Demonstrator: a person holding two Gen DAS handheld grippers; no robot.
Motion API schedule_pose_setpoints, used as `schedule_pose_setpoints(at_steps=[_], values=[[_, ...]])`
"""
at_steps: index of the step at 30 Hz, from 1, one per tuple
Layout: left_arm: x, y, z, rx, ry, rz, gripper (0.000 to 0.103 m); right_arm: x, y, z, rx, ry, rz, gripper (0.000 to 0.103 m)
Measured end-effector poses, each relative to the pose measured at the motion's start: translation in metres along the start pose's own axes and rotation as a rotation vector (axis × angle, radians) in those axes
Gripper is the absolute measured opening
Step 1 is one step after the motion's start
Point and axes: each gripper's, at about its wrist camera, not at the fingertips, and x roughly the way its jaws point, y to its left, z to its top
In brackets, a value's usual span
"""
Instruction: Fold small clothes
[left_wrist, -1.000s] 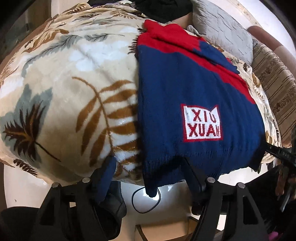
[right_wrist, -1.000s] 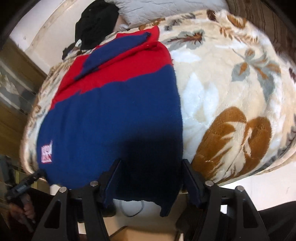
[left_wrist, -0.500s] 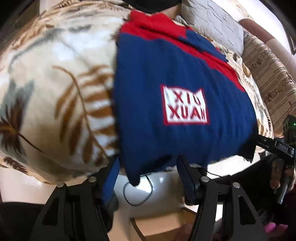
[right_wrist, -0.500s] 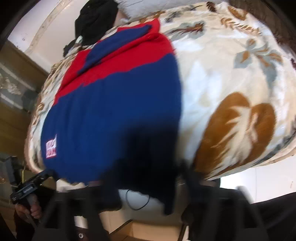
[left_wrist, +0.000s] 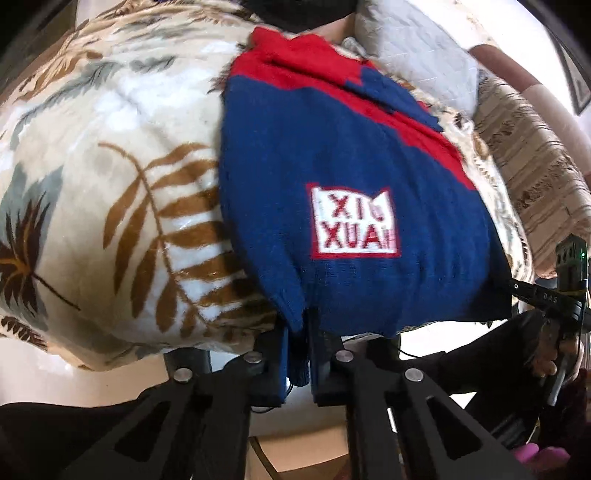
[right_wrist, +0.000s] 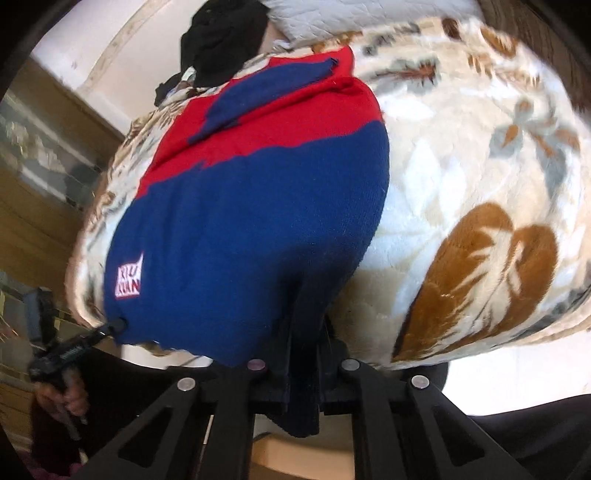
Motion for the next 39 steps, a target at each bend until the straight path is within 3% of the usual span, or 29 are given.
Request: schedule_pose_setpoints(at_steps=[2,4,5,6,7,8,12,19,24,29,35,39], values=[[0.009,0.005,0.002,-0.022,0.048,0.011,0.048,0.008,-0.006,0.001,0.04,0.037,0.001,0.015],[0.009,0.004,0.001,-0.019,0.035,0.006,0.047,0.015,-0.008,0.002,0.072,0.063,0.022,0.017],[0.009,0.001,0.001,-0.002,0.029,0.007,0.044,0.017,-0.006,0.002,0.076,0.071,0.027,0.018],[0.008,-0.001,0.001,0.012,0.019,0.009,0.024,0.018,-0.004,0.002,0.068,0.072,0.027,0.018],[0.008,-0.004,0.002,0.018,0.013,0.015,0.014,0.018,-0.004,0.002,0.053,0.067,0.029,0.018],[0.007,-0.003,0.002,0.019,0.016,0.024,0.01,0.017,-0.002,0.002,0.027,0.052,0.034,0.018],[-0.002,-0.011,0.006,0.05,0.027,0.019,0.008,-0.007,0.003,0.009,-0.012,0.008,0.103,0.01],[-0.065,-0.013,0.052,0.087,-0.041,-0.117,0.008,-0.054,0.032,0.066,-0.053,-0.106,0.223,0.01],[-0.085,-0.012,0.128,0.072,-0.095,-0.203,0.008,-0.063,0.034,0.127,-0.031,-0.185,0.244,0.01],[-0.068,-0.006,0.227,0.008,-0.135,-0.208,0.008,-0.047,0.028,0.212,0.031,-0.26,0.238,0.01],[-0.001,0.01,0.342,-0.087,-0.151,-0.182,0.008,0.013,0.006,0.316,0.16,-0.317,0.207,0.01],[0.052,0.022,0.377,-0.118,-0.143,-0.137,0.008,0.069,-0.02,0.357,0.241,-0.309,0.196,0.01]])
